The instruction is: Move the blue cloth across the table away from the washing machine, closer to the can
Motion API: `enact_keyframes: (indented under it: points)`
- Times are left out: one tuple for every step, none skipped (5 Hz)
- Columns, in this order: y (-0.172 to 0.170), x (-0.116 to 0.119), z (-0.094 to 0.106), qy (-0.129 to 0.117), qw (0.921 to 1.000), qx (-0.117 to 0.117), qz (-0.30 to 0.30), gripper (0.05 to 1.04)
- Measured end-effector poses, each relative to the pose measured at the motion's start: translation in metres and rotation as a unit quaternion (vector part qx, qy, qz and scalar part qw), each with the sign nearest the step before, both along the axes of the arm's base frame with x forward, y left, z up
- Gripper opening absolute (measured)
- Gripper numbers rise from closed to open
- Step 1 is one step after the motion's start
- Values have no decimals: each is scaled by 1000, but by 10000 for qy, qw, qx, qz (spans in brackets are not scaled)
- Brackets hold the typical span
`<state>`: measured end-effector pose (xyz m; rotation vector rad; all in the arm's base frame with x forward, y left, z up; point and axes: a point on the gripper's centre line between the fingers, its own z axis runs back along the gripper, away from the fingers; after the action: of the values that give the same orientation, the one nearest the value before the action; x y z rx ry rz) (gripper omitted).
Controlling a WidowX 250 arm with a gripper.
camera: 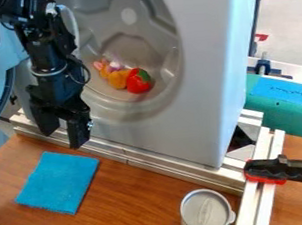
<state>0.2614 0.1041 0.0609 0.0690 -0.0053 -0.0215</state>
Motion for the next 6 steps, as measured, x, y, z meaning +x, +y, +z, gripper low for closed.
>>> enact_keyframes:
  points:
    - [0, -2, -8, 104, 9999, -20, 22, 1003]
    - [22, 7, -29, 16, 9980, 582, 239, 1003]
    - [32, 13, -43, -160, 9968, 740, 254, 1003]
    - [40, 7, -73, 116, 9954, 865, 395, 1003]
    - [49, -4, -90, 474, 9908, 1143, 543, 1003]
    - [58, -5, -102, 584, 9858, 1414, 692, 1003]
